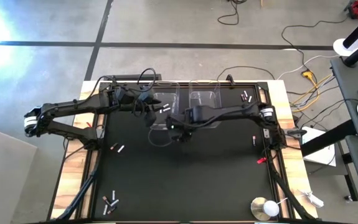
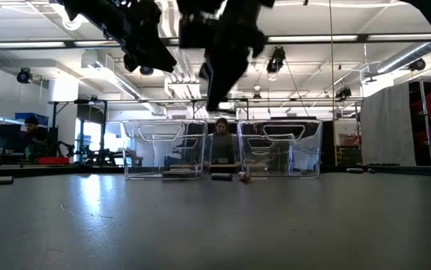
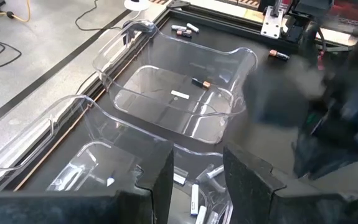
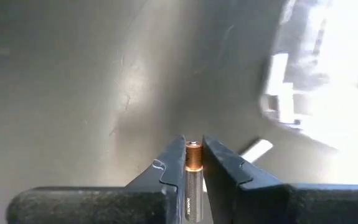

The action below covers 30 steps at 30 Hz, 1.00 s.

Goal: Sort batteries
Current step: Put the black battery into the right transparent bin

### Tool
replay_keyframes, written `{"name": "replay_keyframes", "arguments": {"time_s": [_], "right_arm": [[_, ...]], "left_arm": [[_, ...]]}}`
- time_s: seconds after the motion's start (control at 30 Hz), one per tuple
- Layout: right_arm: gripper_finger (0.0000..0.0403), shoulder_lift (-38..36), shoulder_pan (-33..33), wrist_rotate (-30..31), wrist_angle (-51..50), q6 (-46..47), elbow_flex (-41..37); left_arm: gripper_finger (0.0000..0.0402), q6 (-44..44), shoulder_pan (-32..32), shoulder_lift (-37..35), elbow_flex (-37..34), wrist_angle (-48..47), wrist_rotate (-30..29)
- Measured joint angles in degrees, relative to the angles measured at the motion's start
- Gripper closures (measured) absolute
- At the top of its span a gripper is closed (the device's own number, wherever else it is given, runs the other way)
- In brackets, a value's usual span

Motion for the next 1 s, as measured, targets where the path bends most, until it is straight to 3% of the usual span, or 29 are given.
{"name": "replay_keyframes", "arguments": {"time_s": [0.23,0.43,0.67,1.0], "right_arm": [[0.0365,-1.9,-4.5,0.5,-14.5,-2.3,11.7],[0.0365,-3.0,-12.9,1.6,-21.1,-4.9,13.1],[0.0365,-3.0,-22.9,3.7,-15.7,-8.0,4.9],[0.0365,-2.9,-27.5,3.0,-4.1,-10.6,-11.5]], "left_arm": [[0.0283,0.0,0.0,1.4,0.0,1.7,0.0],[0.0283,-0.1,0.0,2.7,0.0,1.9,0.0],[0.0283,-1.6,-1.2,1.9,0.7,3.4,7.0],[0.0283,-0.8,-1.9,0.5,2.1,3.9,7.0]]}}
